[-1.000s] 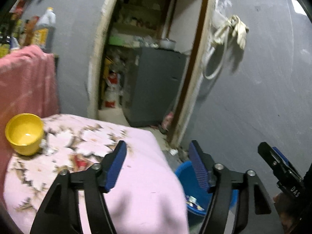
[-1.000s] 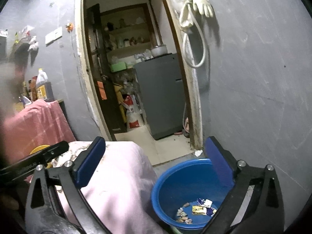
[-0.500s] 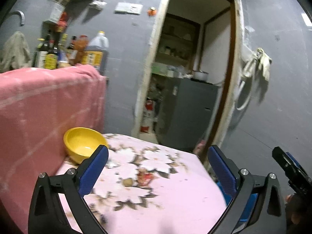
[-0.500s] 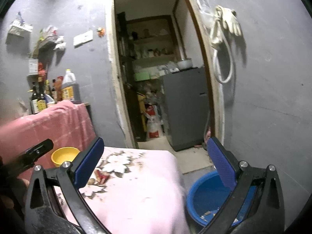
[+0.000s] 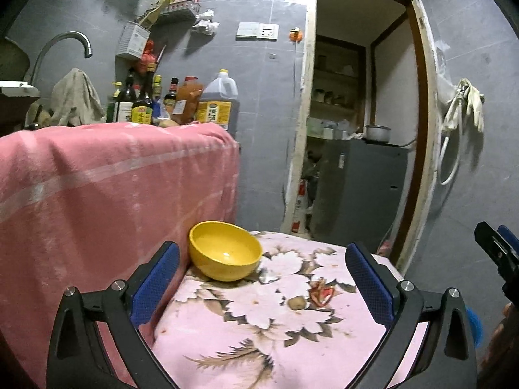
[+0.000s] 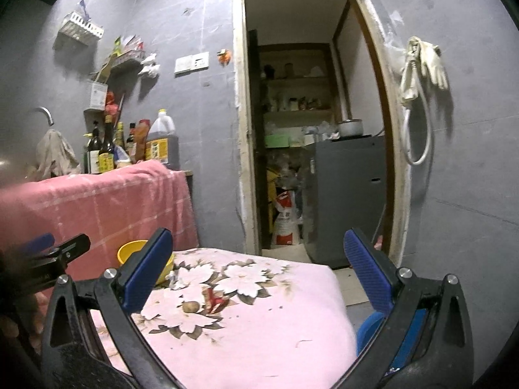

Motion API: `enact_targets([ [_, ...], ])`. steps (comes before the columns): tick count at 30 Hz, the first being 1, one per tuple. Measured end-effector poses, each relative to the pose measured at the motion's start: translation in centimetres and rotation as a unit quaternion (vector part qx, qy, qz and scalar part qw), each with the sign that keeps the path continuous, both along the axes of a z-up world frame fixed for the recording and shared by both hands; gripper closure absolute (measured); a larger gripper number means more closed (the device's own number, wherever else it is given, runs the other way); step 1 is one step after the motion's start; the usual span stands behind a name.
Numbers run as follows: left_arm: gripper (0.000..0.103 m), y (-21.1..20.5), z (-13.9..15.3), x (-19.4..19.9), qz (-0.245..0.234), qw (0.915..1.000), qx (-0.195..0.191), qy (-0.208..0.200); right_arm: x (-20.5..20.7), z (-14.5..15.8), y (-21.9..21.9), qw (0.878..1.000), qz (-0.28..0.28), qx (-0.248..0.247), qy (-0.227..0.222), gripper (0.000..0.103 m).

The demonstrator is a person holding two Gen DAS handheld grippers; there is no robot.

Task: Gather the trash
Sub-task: 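Bring both tools back over the table, then grasp the tan paper lump with left gripper while right gripper grasps red wrapper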

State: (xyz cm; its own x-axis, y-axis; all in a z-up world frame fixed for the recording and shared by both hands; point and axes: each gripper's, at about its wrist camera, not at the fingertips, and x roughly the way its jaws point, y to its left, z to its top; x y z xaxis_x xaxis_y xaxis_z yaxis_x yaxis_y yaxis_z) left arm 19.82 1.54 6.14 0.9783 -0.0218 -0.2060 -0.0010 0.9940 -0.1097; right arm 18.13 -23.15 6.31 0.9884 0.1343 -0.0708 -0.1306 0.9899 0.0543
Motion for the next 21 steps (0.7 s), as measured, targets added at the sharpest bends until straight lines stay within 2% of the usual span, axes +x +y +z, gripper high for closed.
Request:
enact_targets([
  [12, 0.003, 0.4, -2.1, 2.2, 0.016, 0.9994, 0.026, 0.016, 3.0, -2.2, 2.1, 0.999, 0.037, -0.021, 0.017, 0.0],
  [18, 0.003, -0.2, -3.7, 4.7, 0.008, 0.9978, 0.038, 0.054, 5.7, -3.8, 1.9, 0.997, 0.046, -0.022, 0.049, 0.0],
  [21, 0.003, -0.5, -4.6, 6.3, 0.004, 0.9957, 0.046, 0.08, 7.7, -4.7, 1.9, 0.995, 0.062, -0.021, 0.08, 0.0],
])
